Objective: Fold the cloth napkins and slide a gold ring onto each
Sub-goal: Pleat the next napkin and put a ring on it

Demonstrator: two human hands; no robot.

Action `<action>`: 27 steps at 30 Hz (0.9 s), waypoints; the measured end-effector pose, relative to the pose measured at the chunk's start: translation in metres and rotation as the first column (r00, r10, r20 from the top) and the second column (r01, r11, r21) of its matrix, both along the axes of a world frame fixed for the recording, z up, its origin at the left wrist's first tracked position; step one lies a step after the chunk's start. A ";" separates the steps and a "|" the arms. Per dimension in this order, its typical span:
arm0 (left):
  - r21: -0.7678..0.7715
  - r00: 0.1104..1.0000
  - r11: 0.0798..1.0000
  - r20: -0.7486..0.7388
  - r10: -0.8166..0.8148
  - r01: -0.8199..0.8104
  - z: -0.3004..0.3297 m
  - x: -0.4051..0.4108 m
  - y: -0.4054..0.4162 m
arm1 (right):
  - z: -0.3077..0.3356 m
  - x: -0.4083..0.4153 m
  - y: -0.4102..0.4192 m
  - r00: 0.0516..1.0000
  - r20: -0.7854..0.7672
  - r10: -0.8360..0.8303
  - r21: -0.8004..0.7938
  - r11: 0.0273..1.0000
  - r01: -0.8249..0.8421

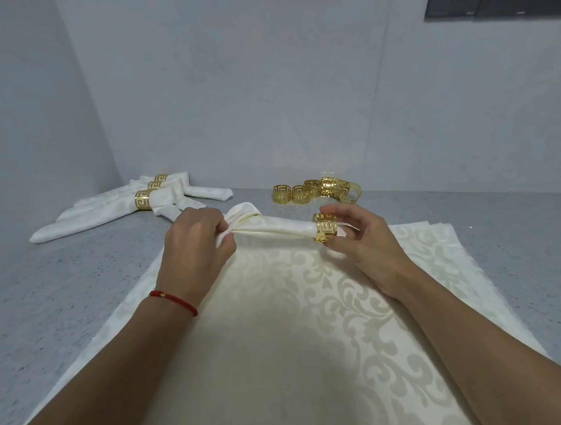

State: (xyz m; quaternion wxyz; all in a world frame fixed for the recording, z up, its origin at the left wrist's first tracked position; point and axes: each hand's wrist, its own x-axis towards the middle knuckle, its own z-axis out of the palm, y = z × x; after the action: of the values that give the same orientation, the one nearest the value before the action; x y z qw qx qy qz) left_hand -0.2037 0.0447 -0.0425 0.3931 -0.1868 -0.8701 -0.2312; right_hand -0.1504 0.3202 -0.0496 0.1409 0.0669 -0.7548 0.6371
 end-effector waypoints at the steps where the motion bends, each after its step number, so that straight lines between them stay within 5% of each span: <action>1: 0.004 1.000 1.000 -0.005 0.001 -0.001 0.001 0.000 -0.001 | 0.003 0.001 0.000 1.000 -0.015 0.010 0.033 0.999 -0.009; 5: -0.007 1.000 1.000 -0.013 -0.028 0.028 0.000 0.001 0.000 | 0.009 0.007 -0.009 0.993 -0.114 -0.005 0.278 0.960 0.037; 10: -0.072 0.995 0.993 -0.027 -0.101 0.098 -0.001 0.004 0.015 | 0.008 0.009 -0.024 0.937 -0.348 -0.032 0.682 0.677 0.276; 13: -0.154 0.976 0.967 -0.052 -0.211 0.201 -0.002 0.010 0.028 | 0.010 0.013 -0.033 0.933 -0.358 -0.028 0.688 0.668 0.284; 19: -0.221 0.944 0.928 -0.076 -0.321 0.298 -0.002 0.014 0.032 | 0.009 0.011 -0.029 0.977 -0.204 -0.059 0.446 0.883 0.146; 27: -0.305 0.897 0.867 -0.075 -0.435 0.394 0.002 0.017 0.024 | 0.016 0.001 -0.019 0.991 -0.127 0.028 0.432 0.901 0.030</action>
State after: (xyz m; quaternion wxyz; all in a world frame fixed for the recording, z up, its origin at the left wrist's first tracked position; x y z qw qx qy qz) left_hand -0.1866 0.0682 -0.0404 0.3641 -0.4396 -0.8033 -0.1700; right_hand -0.1498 0.3009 -0.0336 0.1720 0.1375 -0.8666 0.4477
